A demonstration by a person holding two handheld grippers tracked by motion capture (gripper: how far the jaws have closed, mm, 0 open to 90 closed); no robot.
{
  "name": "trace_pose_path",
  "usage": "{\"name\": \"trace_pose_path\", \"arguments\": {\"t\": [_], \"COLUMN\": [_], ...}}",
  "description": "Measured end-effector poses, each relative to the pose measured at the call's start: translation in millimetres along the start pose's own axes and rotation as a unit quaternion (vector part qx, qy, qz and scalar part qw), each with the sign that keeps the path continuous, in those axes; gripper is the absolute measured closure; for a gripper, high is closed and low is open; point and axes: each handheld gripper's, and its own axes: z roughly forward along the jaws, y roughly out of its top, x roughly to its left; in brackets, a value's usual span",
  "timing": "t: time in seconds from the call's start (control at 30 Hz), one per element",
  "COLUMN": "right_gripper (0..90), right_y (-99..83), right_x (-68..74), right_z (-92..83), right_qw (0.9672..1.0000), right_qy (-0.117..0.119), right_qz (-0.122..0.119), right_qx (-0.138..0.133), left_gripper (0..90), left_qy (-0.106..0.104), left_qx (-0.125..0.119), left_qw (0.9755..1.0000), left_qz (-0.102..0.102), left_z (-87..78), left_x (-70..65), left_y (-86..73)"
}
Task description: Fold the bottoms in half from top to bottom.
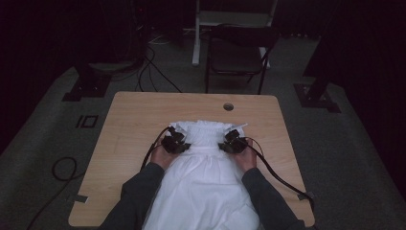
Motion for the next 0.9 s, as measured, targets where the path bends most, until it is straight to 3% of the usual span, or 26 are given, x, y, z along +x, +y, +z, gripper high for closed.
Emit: {"name": "trace_pose_path", "arguments": {"t": [0.17, 0.33, 0.4, 0.47, 0.6, 0.7, 0.77, 0.9], "right_gripper": [80.9, 80.9, 81.0, 81.2, 81.5, 81.5, 81.7, 81.9], "right_y": [16.6, 30.8, 34.3, 36.5, 43.8, 56.5, 66.6, 80.7], "right_x": [-17.1, -34.7, -38.9, -40.1, -39.8, -37.7, -35.2, -29.6], "right_z": [9.2, 16.9, 17.6, 16.2, -1.9, -25.7, -44.3, -80.7], "right_qw": [0.9997, 0.9974, 0.9966, 0.9968, 0.9969, 0.9959, 0.9938, 0.9874], "right_qy": [-0.019, -0.041, -0.044, -0.048, -0.045, -0.043, -0.047, -0.046], "right_qz": [0.014, 0.059, 0.07, 0.064, 0.058, 0.045, 0.038, 0.027], "right_qx": [0.004, 0.004, 0.006, 0.005, -0.029, -0.065, -0.094, -0.149], "left_gripper": [81.5, 80.4, 80.2, 80.4, 83.8, 85.5, 86.6, 87.0], "left_qy": [0.026, 0.066, 0.068, 0.06, 0.04, 0.034, 0.027, 0.021], "left_qx": [0.009, 0.018, 0.015, 0.008, -0.042, -0.077, -0.102, -0.152], "left_qw": [0.9996, 0.9976, 0.9974, 0.9977, 0.9973, 0.9956, 0.9937, 0.9876], "left_qz": [-0.003, -0.01, -0.017, -0.03, -0.044, -0.042, -0.038, -0.03], "left_z": [14.7, 29.4, 31.8, 30.1, 6.9, -18.6, -37.3, -74.9], "left_x": [8.7, 9.4, 10.2, 13.1, 18.7, 20.2, 19.3, 12.7], "left_y": [22.7, 45.1, 48.2, 48.4, 54.2, 66.8, 78.1, 95.7]}}
